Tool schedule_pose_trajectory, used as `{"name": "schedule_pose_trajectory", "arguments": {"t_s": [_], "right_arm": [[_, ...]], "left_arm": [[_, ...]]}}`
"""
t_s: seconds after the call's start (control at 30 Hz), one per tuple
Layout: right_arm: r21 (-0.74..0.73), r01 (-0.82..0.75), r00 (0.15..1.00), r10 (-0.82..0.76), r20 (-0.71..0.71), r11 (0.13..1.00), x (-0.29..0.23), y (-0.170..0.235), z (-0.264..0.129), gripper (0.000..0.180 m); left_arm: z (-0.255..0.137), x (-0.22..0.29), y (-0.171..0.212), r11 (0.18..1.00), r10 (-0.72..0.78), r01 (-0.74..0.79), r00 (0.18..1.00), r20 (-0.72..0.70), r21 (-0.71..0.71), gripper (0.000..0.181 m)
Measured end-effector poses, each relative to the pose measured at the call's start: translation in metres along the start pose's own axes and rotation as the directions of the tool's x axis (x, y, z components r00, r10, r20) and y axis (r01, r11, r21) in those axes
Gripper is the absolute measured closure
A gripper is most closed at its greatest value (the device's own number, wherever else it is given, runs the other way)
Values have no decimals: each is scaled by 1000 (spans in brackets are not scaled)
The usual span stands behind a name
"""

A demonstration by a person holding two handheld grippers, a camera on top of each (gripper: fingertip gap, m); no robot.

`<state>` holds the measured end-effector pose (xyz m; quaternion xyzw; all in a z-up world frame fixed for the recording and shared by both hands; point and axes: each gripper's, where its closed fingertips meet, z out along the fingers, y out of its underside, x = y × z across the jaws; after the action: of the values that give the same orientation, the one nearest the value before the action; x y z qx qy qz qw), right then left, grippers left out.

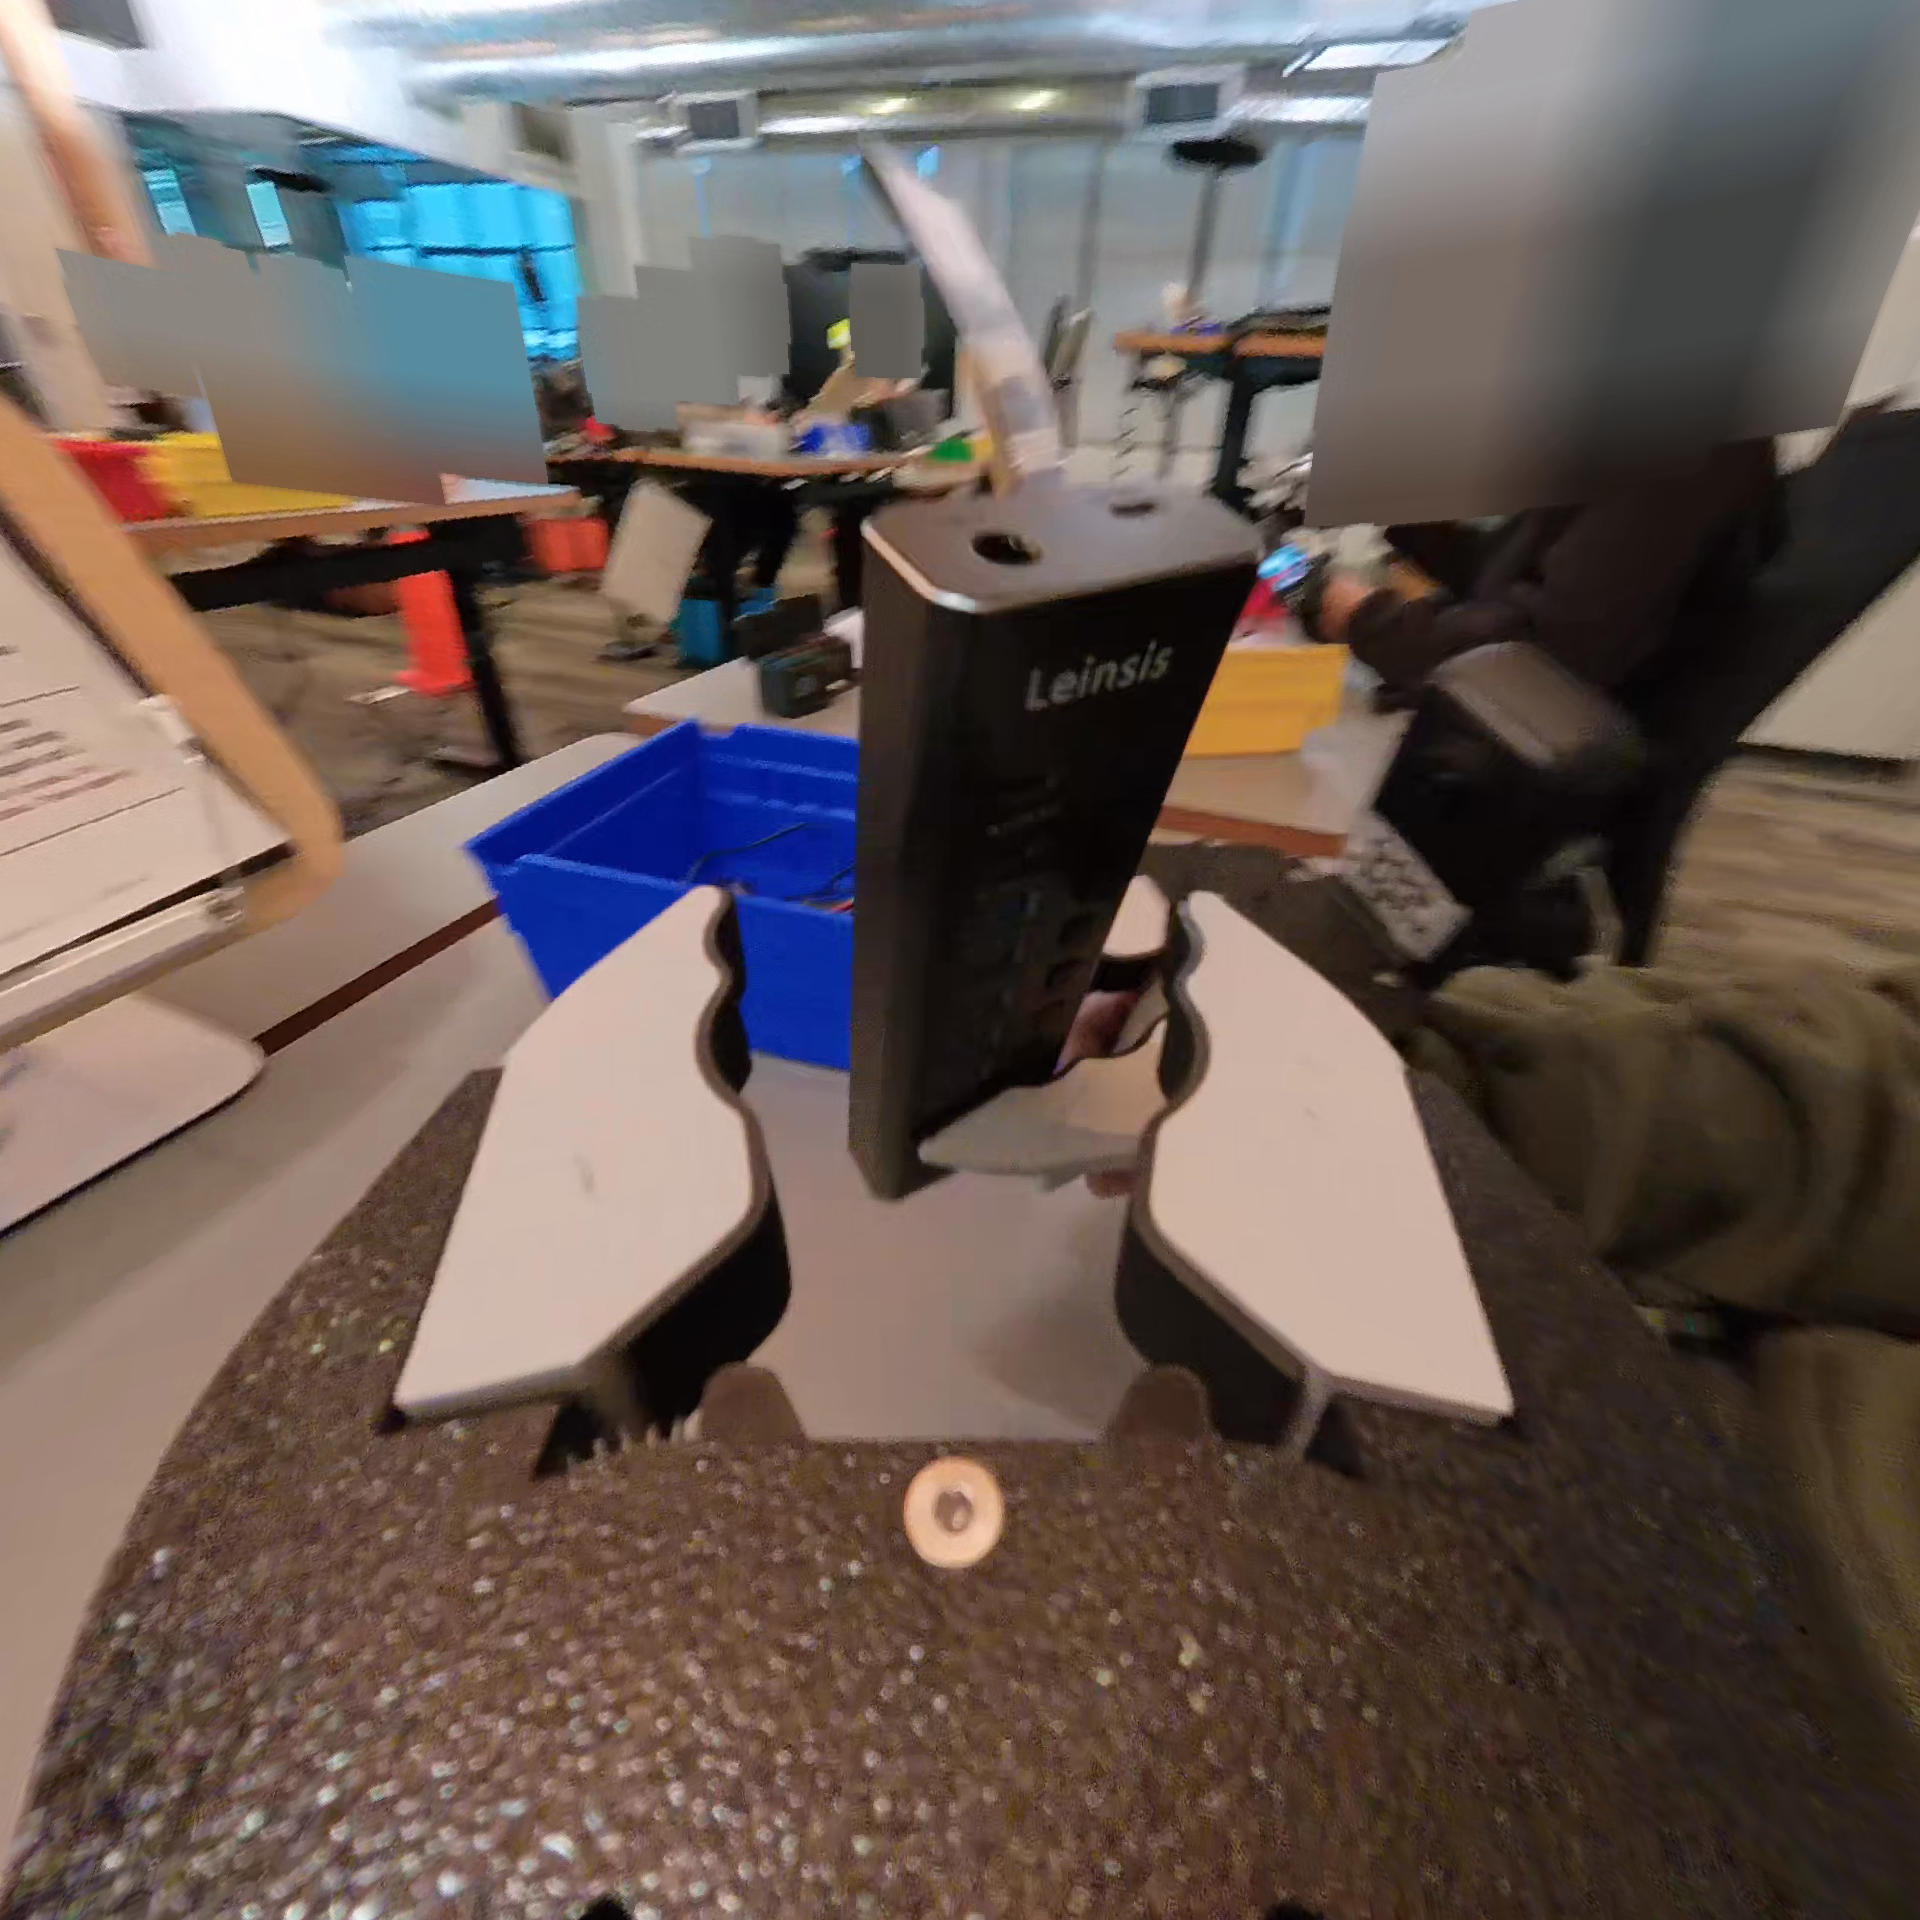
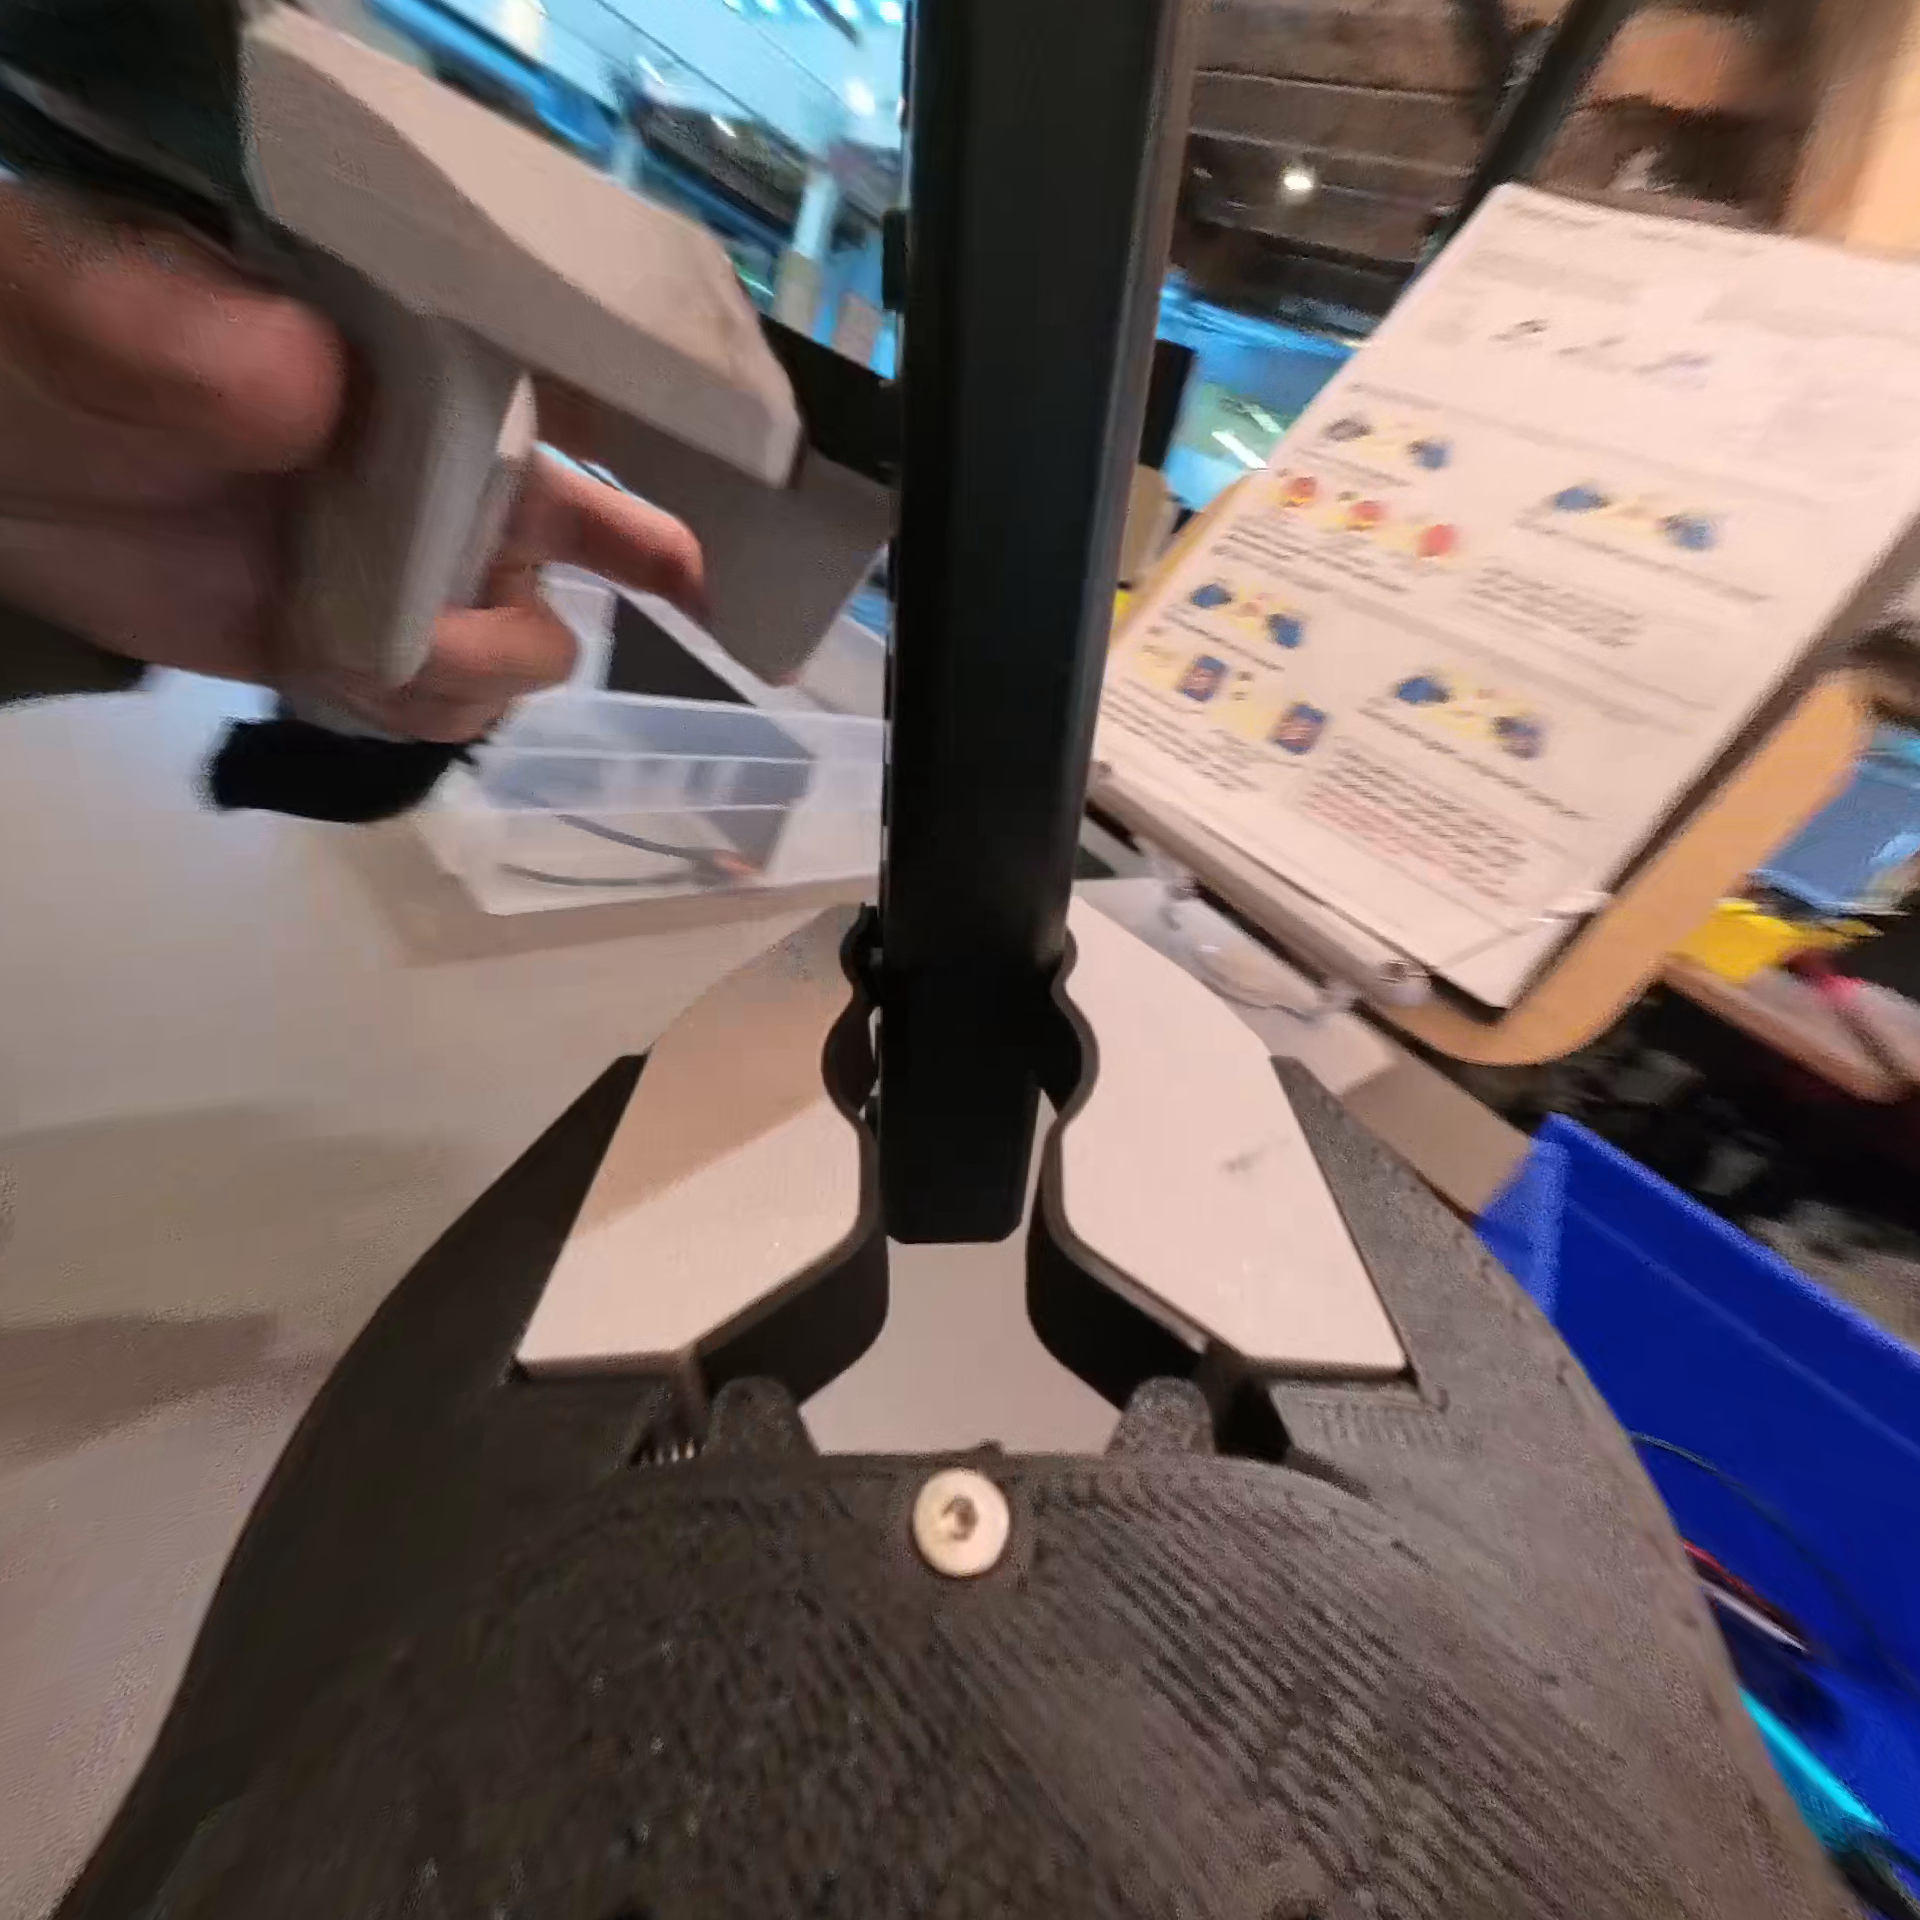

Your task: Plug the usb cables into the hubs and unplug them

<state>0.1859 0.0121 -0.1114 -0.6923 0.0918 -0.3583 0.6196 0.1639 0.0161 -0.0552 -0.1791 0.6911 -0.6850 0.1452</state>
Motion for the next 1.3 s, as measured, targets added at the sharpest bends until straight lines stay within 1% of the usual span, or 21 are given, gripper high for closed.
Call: {"name": "schedule_pose_trajectory", "arguments": {"t_s": [0.07,0.1,0.2,0.23,0.3,0.37,0.47,0.53,0.6,0.63,0.7,0.73,0.8,0.83,0.9,0.97,1.03,1.1,1.17,1.23,1.3], "right_arm": [[-37,85,994,-87,-59,996,5,2,1,151],[-58,126,988,-130,-83,990,6,4,1,150],[-129,228,964,-243,-112,965,2,11,4,151],[-134,228,961,-245,-126,964,2,11,4,151],[-118,200,973,-212,-93,973,-3,13,4,151],[-117,151,989,-151,9,982,-12,17,4,147],[-66,-73,979,84,184,995,-26,12,1,137],[-53,-299,903,301,308,953,-32,2,-2,114],[-128,-437,767,443,463,890,-47,-1,-7,91],[-146,-456,725,461,511,878,-53,-2,-9,80],[-119,-433,737,427,524,894,-58,0,-8,75],[-127,-406,749,409,521,905,-61,4,-7,75],[-164,-347,773,381,508,923,-66,14,-4,82],[-164,-326,784,363,503,931,-68,16,-3,87],[-160,-270,789,314,528,949,-74,19,-5,105],[-190,-249,778,313,544,950,-79,25,-6,105],[-166,-261,774,309,553,951,-81,26,-7,105],[-147,-253,804,292,518,956,-76,29,-5,106],[-154,-258,802,300,517,954,-74,30,-6,105],[-143,-277,799,311,515,950,-72,29,-7,106],[-145,-293,785,324,529,945,-74,29,-7,106]], "left_arm": [[10,-3,6,999,39,-36,994,103,-29,98],[14,-2,4,999,36,-34,991,131,-14,96],[25,-6,0,999,-41,33,971,237,41,98],[25,-12,0,996,-74,58,954,291,63,101],[25,-13,0,994,-93,69,948,305,90,109],[25,-11,6,996,-87,76,961,262,53,109],[23,-3,10,998,-63,63,987,145,9,110],[22,9,11,999,-37,37,999,40,-17,110],[21,29,14,999,7,-13,992,-124,-51,110],[21,36,17,998,14,-26,982,-188,-65,110],[23,43,25,993,28,-56,965,-262,-99,110],[25,44,31,988,41,-80,960,-278,-129,110],[29,45,41,976,85,-139,951,-297,-166,110],[30,48,45,972,98,-159,943,-318,-172,110],[34,51,50,969,88,-158,938,-336,-188,110],[35,53,56,964,70,-153,935,-348,-216,109],[35,55,61,951,61,-158,938,-340,-267,109],[37,52,55,951,58,-138,958,-280,-277,106],[36,44,40,963,75,-122,978,-197,-241,101],[32,42,32,957,102,-142,981,-164,-251,109],[31,40,32,937,150,-188,978,-147,-295,111]]}}
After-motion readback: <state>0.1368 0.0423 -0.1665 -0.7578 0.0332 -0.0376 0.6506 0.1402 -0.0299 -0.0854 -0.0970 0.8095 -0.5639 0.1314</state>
